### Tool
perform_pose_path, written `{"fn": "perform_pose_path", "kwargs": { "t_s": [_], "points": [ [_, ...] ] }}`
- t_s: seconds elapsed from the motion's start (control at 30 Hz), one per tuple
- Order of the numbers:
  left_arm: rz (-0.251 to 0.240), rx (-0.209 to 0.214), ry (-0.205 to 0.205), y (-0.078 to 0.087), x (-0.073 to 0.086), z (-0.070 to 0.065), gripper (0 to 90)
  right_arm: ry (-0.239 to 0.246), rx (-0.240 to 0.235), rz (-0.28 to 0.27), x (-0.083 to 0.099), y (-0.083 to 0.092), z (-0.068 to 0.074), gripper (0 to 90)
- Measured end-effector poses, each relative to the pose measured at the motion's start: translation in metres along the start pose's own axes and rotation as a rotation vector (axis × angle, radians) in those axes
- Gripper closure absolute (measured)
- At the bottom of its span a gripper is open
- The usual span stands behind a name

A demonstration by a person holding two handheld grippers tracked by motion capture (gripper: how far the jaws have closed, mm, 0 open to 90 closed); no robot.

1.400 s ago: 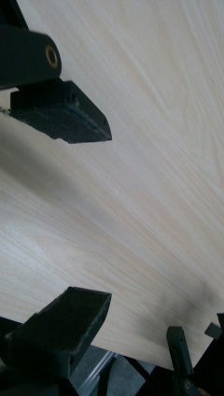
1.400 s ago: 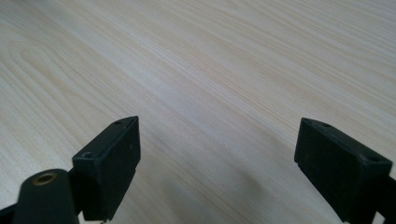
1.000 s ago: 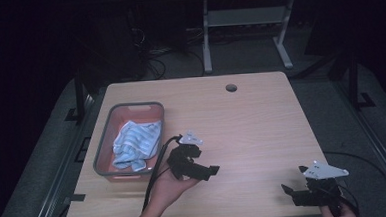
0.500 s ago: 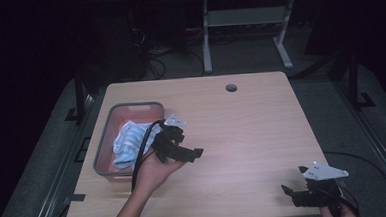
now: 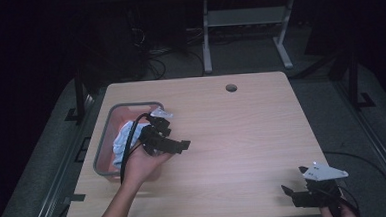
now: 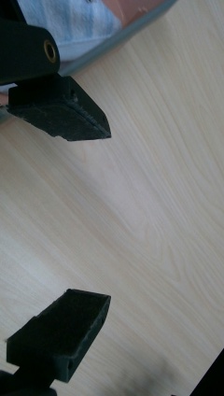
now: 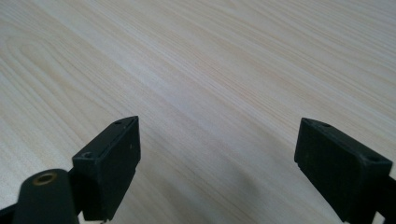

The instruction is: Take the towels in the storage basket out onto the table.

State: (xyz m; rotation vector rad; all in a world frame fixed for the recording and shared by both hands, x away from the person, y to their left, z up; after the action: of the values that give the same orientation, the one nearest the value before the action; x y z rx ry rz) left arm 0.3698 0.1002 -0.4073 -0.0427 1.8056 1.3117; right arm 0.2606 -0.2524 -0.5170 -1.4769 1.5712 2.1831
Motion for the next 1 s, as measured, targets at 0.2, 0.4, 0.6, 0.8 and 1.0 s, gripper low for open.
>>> {"fn": "perform_pose_path", "kwargs": {
  "t_s": [0.2,0.4,0.6,0.8,1.0],
  "points": [
    [-0.001,-0.014,0.028,0.006,0.001,0.015,16.4,0.001,-0.004,0.002,0.000,0.000,0.001,13.8],
    [-0.005,-0.042,0.059,0.015,0.004,0.032,16.4,0.001,-0.004,0.001,0.000,-0.001,0.001,13.8],
    [-0.004,-0.073,0.085,0.021,0.010,0.048,16.4,0.014,-0.007,-0.003,-0.002,-0.001,0.003,13.8],
    [0.000,-0.088,0.119,0.023,0.015,0.062,16.4,0.011,-0.011,-0.005,-0.002,-0.001,0.004,13.8],
    [0.009,-0.114,0.167,0.024,0.024,0.082,16.5,0.013,-0.019,-0.001,-0.002,-0.002,0.006,13.9]
  ]
}}
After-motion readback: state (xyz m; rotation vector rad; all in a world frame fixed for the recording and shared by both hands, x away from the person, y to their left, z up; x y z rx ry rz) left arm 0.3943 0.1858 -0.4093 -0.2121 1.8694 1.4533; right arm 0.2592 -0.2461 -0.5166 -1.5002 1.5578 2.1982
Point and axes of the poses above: each handheld gripper's, and its own axes: y roughly backward along the jaws, x roughly out of its underside, z roughly to its left, the point moved 9 cm from there along -y, roughly forward along the jaws, and after that the axes turned 7 degrees about -x, right-handed, at the moved point
